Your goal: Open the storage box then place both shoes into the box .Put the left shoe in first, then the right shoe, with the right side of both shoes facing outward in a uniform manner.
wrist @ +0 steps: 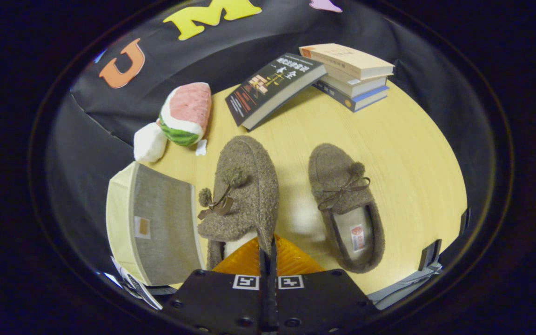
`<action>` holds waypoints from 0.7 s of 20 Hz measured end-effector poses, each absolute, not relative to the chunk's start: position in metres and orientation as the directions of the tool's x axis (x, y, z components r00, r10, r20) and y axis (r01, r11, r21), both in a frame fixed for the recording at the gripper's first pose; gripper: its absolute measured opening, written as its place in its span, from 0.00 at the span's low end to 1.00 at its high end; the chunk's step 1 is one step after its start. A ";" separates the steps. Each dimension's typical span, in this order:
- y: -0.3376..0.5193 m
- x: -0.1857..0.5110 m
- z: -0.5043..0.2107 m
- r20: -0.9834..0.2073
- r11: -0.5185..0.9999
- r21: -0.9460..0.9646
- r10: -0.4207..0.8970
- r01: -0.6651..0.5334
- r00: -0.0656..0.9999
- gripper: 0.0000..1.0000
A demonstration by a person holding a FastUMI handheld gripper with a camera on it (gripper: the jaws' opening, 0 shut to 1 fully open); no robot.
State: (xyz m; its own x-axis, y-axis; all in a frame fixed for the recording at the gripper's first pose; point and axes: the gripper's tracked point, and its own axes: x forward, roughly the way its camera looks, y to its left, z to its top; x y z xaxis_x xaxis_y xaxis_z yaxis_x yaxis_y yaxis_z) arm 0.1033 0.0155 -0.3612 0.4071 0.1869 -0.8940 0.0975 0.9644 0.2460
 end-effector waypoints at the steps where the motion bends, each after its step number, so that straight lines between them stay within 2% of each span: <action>1: 0.024 0.102 -0.347 -0.884 0.964 0.252 0.195 0.080 0.425 0.00; 7: 0.107 0.090 -0.273 -0.829 0.953 0.302 0.282 -0.038 0.483 0.00; 11: 0.182 0.079 -0.258 -0.819 0.926 0.371 0.365 -0.078 0.442 0.00; 14: 0.225 0.080 -0.275 -0.842 0.931 0.357 0.353 -0.069 0.407 0.00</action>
